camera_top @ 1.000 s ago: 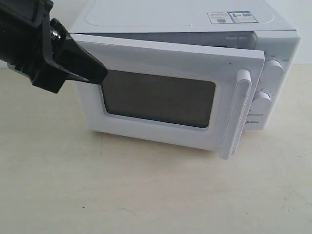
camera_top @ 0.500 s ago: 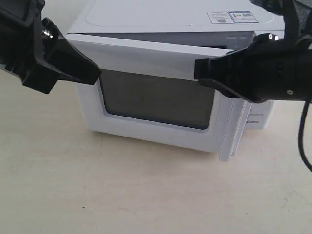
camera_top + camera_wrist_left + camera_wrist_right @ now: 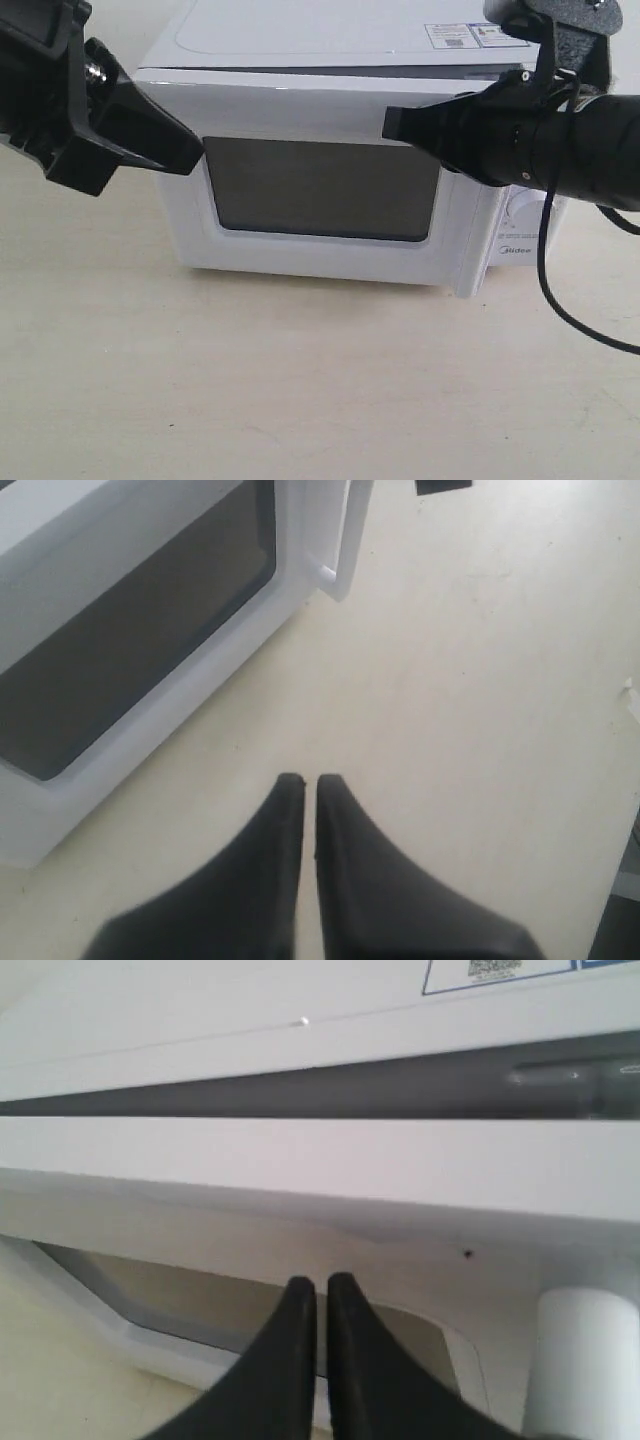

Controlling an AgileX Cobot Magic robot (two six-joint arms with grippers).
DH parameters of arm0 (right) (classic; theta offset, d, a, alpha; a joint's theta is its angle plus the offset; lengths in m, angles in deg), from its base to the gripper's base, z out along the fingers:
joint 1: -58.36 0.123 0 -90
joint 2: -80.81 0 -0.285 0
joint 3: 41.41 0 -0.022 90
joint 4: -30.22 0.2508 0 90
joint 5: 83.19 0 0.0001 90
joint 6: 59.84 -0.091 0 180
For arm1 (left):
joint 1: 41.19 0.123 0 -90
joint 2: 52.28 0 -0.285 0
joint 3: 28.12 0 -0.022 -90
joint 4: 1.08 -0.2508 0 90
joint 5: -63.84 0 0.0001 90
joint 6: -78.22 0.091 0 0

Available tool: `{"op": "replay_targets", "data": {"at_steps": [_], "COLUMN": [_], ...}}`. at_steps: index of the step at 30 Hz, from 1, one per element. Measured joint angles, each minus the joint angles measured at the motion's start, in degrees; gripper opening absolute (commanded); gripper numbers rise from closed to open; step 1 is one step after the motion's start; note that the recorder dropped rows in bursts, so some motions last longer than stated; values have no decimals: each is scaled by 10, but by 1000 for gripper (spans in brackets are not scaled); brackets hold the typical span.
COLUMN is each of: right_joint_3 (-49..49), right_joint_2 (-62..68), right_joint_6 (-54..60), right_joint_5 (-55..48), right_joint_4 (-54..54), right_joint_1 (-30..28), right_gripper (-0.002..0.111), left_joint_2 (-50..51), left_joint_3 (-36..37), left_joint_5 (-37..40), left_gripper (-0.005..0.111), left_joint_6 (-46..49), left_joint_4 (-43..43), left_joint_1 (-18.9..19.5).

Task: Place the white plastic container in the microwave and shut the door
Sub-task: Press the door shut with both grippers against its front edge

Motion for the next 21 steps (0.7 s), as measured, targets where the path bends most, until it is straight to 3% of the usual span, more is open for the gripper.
{"op": "replay_targets", "data": {"at_steps": [21], "right_joint_3": [0], "right_joint_2": [13], "right_joint_6": [-9], "right_joint_5": [108], "right_joint_4": [2], "right_joint_1": [0], "right_gripper": [0], "left_joint_2": [0], "left_joint_3": [0], "left_joint_5": [-2], "left_gripper": [4], "left_joint_6": [-11], "left_joint_4": [-1], "left_joint_1": [0]}}
